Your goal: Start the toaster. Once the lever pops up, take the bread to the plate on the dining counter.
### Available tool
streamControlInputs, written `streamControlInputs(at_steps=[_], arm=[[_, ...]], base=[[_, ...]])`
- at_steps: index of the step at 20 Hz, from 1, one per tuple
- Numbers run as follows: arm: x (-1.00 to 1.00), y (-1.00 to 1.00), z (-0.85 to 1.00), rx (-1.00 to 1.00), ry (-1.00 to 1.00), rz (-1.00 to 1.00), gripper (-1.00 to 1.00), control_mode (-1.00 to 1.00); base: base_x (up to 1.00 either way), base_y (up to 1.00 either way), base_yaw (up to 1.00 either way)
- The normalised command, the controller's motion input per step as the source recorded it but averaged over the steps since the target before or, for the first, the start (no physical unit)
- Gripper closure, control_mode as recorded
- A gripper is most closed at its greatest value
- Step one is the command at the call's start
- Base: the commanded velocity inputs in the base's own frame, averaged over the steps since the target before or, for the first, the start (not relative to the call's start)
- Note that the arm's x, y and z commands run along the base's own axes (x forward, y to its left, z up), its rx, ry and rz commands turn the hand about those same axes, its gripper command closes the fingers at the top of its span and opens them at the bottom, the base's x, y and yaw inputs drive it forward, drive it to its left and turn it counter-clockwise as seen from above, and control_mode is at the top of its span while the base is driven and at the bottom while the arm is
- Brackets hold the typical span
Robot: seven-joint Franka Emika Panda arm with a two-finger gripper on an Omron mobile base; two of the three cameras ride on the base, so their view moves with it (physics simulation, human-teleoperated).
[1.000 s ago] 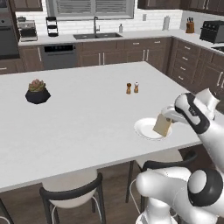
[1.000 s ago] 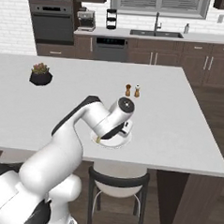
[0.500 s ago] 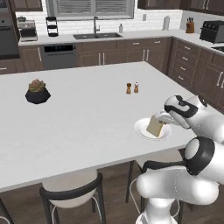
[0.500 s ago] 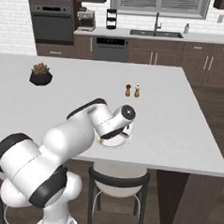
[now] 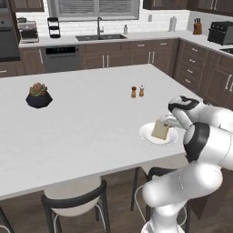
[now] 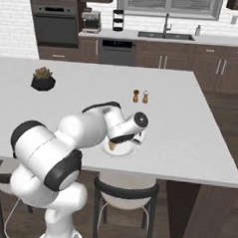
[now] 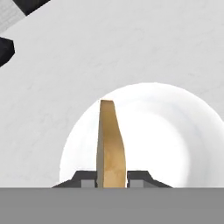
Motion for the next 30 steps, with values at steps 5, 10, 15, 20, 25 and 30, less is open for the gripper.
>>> streamControlInputs(at_steps=[5, 10, 15, 20, 25, 30], arm=[[0.11, 0.00, -0.36, 0.00, 0.00, 0.00, -1.00, -1.00], [-0.07, 0.00, -0.16, 0.00, 0.00, 0.00, -1.00, -1.00], [0.00, -0.17, 0.00, 0.00, 0.06, -0.06, -1.00, -1.00], [0.00, -0.19, 0.00, -0.01, 0.10, -0.11, -1.00, -1.00], [0.09, -0.01, 0.00, -0.09, 0.13, -0.11, -1.00, -1.00], [0.07, 0.00, -0.14, -0.18, 0.17, -0.11, -1.00, -1.00]], base=[[0.00, 0.00, 0.00], [0.00, 0.00, 0.00], [0.00, 0.00, 0.00], [0.00, 0.00, 0.00], [0.00, 0.00, 0.00], [0.00, 0.00, 0.00]])
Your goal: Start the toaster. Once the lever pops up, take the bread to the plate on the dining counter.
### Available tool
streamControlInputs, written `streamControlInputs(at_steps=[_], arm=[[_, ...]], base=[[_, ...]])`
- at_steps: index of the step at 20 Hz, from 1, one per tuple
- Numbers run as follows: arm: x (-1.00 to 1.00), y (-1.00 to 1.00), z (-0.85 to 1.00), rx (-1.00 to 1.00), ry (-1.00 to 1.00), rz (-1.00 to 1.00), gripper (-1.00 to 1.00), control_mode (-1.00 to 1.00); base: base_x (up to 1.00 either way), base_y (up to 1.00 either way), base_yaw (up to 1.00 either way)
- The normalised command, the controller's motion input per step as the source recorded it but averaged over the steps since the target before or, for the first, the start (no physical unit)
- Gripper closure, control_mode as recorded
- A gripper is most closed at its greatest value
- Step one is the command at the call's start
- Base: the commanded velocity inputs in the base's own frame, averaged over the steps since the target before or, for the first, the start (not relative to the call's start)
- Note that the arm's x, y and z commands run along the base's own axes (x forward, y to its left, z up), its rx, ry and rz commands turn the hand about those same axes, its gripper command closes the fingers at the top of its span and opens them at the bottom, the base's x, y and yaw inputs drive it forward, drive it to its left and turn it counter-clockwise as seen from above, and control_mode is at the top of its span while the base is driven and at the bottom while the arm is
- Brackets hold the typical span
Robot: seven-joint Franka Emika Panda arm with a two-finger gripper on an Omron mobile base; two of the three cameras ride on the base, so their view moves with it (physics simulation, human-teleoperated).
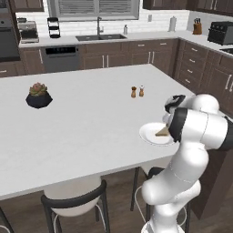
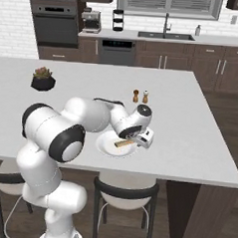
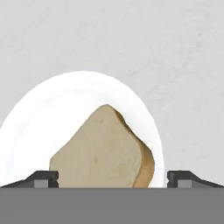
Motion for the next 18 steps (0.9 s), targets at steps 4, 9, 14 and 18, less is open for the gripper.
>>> streamControlInputs(at_steps=[4, 9, 14, 18], arm=[[0.00, 0.00, -0.10, -0.20, 0.14, -0.12, -1.00, -1.00], [-0.01, 0.00, 0.00, -0.16, 0.10, -0.15, -1.00, -1.00], [0.00, 0.00, 0.00, -0.11, 0.11, -0.12, -1.00, -1.00], [-0.01, 0.00, 0.03, -0.10, 0.05, -0.12, -1.00, -1.00]], base=[[0.00, 0.00, 0.00], [0.00, 0.00, 0.00], [0.00, 0.00, 0.00], [0.00, 0.00, 0.00]])
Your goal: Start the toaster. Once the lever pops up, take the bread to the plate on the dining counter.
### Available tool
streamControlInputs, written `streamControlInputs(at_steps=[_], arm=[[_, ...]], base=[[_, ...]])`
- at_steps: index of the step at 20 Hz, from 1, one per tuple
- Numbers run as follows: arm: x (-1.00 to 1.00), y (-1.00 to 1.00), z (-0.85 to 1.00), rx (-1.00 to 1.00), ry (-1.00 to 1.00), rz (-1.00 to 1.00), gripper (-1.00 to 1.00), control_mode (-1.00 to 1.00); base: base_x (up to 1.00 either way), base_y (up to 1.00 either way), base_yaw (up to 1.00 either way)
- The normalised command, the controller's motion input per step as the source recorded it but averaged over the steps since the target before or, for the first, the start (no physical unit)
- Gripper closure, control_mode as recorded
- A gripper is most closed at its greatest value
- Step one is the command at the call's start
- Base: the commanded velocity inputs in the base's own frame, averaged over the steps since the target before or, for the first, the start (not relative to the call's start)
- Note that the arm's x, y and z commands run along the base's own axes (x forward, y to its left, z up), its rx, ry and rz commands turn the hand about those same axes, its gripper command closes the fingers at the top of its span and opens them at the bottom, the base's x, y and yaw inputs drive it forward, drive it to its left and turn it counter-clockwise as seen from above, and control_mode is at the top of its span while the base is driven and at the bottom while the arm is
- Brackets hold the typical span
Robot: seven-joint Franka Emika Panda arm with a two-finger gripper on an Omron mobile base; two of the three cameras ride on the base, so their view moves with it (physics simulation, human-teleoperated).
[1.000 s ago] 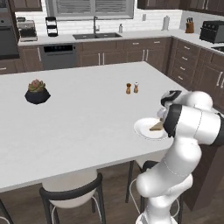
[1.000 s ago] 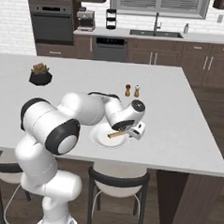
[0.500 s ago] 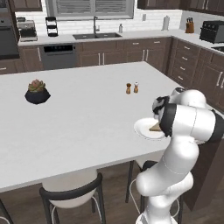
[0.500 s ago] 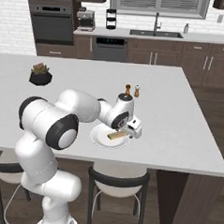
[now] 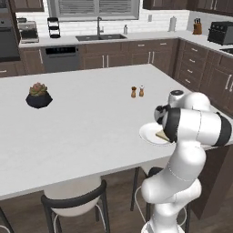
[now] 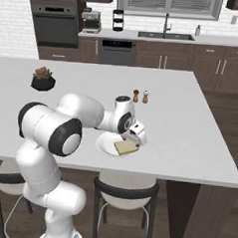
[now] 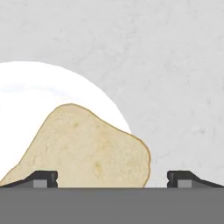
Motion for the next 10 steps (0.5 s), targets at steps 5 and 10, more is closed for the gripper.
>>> streamControlInputs(at_steps=[5, 10], arm=[[-0.03, 0.00, 0.26, -0.07, 0.02, -0.11, -1.00, -1.00], [-0.49, 0.00, 0.93, 0.01, -0.07, -0.05, -1.00, -1.00]], base=[[0.00, 0.00, 0.00], [0.00, 0.00, 0.00]])
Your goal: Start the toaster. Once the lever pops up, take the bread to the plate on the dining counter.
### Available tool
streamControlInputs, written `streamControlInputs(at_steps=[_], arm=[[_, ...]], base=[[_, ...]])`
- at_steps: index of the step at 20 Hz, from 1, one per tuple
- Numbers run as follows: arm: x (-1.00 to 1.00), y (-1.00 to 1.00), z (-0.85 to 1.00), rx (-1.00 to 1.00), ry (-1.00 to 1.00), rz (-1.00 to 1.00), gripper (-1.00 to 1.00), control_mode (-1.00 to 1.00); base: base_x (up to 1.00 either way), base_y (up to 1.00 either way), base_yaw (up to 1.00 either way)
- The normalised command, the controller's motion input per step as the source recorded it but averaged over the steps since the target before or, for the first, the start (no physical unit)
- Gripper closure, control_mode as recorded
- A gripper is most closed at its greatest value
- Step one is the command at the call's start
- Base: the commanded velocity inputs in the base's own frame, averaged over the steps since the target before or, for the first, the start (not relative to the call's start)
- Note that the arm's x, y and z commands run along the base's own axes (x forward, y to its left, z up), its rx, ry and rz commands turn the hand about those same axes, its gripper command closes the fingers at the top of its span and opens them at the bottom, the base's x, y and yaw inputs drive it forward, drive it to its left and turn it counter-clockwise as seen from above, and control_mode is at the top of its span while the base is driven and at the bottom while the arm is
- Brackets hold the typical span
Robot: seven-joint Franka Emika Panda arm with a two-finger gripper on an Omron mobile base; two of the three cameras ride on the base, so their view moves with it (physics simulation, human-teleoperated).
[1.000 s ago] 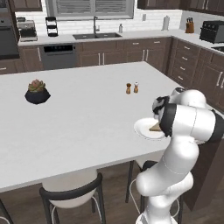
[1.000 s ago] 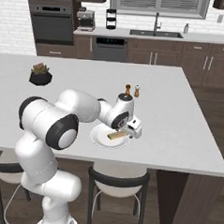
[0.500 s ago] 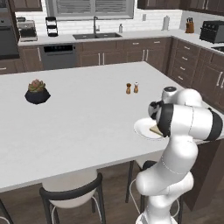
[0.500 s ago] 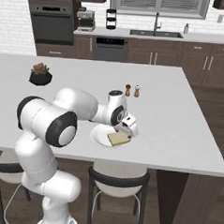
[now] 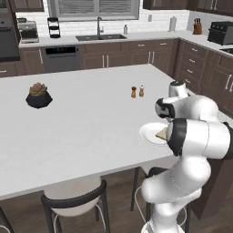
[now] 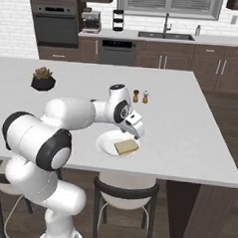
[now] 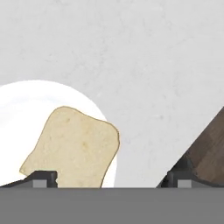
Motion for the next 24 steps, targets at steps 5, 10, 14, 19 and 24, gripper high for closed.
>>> streamControlInputs(at_steps=[5, 10, 14, 19, 24], arm=[[-0.88, 0.00, 1.00, 0.11, -0.01, 0.00, -1.00, -1.00], [-1.00, 0.00, 0.94, 0.18, 0.06, -0.01, -1.00, -1.00], [-1.00, 0.00, 0.65, 0.17, 0.14, -0.03, -1.00, -1.00], [-1.00, 0.00, 0.33, 0.13, 0.15, -0.04, -1.00, -1.00], [-1.00, 0.00, 0.02, 0.03, 0.05, -0.02, -1.00, -1.00]], base=[[0.00, 0.00, 0.00], [0.00, 0.00, 0.00], [0.00, 0.00, 0.00], [0.00, 0.00, 0.00], [0.00, 0.00, 0.00]])
